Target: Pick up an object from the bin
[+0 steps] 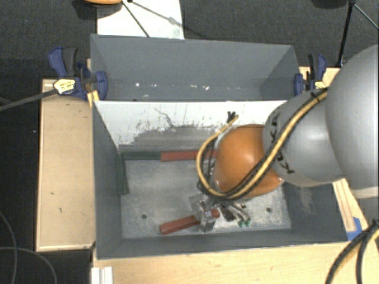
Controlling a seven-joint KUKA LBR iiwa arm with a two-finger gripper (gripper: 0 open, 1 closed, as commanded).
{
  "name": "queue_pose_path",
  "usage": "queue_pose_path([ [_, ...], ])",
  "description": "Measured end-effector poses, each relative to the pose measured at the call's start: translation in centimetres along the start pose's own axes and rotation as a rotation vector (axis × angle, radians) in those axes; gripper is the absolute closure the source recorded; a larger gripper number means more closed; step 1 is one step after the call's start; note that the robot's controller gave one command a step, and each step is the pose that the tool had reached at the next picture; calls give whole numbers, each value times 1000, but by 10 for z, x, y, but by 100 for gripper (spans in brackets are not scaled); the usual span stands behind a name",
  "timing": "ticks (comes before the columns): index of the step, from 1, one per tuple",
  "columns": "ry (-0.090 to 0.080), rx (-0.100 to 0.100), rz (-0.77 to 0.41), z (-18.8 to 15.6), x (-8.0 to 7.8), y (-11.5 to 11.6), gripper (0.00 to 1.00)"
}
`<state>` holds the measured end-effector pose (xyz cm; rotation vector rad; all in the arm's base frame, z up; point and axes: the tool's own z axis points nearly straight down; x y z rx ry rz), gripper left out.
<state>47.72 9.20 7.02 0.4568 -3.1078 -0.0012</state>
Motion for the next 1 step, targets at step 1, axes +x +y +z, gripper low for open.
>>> queue_pose_path([
  [1,-2,0,4,-115,-45,1,100],
])
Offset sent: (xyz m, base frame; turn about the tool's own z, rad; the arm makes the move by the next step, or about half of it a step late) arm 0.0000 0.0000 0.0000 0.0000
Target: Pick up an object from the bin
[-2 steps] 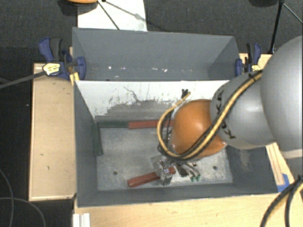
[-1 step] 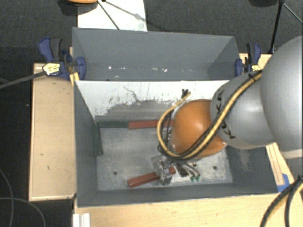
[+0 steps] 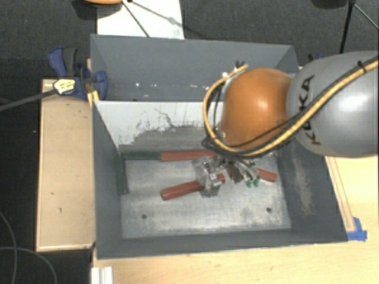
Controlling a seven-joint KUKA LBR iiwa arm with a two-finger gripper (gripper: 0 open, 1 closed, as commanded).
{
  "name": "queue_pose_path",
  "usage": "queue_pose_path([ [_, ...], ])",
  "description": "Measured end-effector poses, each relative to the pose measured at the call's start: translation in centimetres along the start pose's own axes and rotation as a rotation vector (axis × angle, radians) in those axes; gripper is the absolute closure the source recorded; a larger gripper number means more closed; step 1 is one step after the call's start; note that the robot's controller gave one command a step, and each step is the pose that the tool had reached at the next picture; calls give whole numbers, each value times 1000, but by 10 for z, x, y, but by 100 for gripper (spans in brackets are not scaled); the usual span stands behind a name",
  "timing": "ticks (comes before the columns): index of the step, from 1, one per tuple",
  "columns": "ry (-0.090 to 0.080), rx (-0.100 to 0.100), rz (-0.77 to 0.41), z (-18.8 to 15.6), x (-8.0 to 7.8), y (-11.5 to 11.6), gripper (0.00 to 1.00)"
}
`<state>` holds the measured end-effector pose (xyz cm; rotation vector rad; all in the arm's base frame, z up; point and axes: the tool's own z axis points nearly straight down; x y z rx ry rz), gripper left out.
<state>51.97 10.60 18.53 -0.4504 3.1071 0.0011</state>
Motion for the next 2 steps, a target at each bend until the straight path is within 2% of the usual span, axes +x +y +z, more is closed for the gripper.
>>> queue_pose_path([
  [1,0,0,1,0,0,0,100],
  [2,0,0,18,-47,35,6,100],
])
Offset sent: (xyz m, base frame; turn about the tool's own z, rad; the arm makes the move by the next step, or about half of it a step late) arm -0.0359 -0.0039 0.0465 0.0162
